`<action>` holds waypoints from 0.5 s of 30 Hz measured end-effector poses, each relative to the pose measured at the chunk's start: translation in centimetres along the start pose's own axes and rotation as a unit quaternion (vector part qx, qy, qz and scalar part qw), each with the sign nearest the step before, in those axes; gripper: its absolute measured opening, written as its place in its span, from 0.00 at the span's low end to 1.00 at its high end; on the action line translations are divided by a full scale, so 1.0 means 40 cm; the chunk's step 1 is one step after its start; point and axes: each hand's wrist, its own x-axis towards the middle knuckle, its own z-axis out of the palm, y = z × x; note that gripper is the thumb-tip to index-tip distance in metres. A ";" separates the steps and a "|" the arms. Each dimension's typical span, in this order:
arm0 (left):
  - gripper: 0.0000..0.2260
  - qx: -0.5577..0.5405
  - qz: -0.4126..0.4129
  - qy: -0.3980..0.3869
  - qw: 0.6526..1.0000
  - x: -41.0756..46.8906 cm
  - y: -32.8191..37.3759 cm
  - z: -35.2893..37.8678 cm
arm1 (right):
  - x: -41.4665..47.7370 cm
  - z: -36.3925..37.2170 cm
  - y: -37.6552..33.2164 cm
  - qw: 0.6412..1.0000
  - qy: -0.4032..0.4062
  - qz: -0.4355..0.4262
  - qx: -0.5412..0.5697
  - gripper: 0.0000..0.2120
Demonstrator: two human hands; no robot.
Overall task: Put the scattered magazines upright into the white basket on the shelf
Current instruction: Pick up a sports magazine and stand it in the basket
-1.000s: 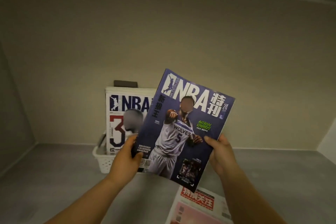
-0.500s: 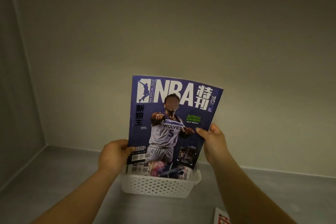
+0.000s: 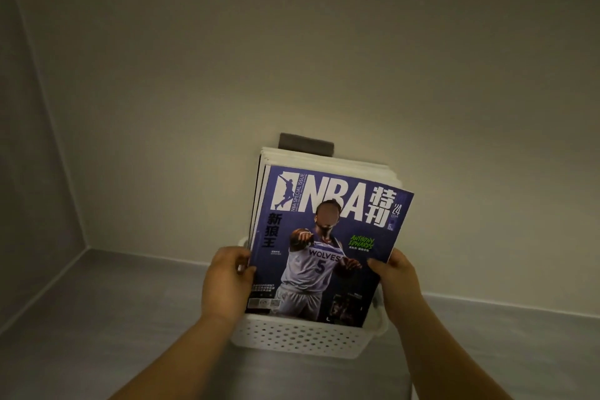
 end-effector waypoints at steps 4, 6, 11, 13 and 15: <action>0.27 -0.065 0.007 -0.005 0.998 0.025 0.043 -0.009 | 0.030 0.015 -0.021 0.999 0.015 -0.011 -0.031 0.26; 0.29 -0.083 0.040 -0.041 0.995 0.045 0.071 -0.006 | 0.047 0.028 -0.041 0.998 -0.006 -0.029 -0.056 0.28; 0.19 -0.187 0.066 -0.100 0.975 0.084 0.133 0.002 | 0.076 0.055 -0.073 0.996 -0.012 -0.017 -0.092 0.23; 0.18 -0.204 0.056 -0.115 0.971 0.095 0.137 -0.004 | 0.080 0.052 -0.072 0.995 -0.009 -0.006 -0.101 0.22; 0.18 -0.199 0.054 -0.133 0.969 0.108 0.124 -0.009 | 0.080 0.057 -0.078 0.995 -0.015 -0.003 -0.098 0.21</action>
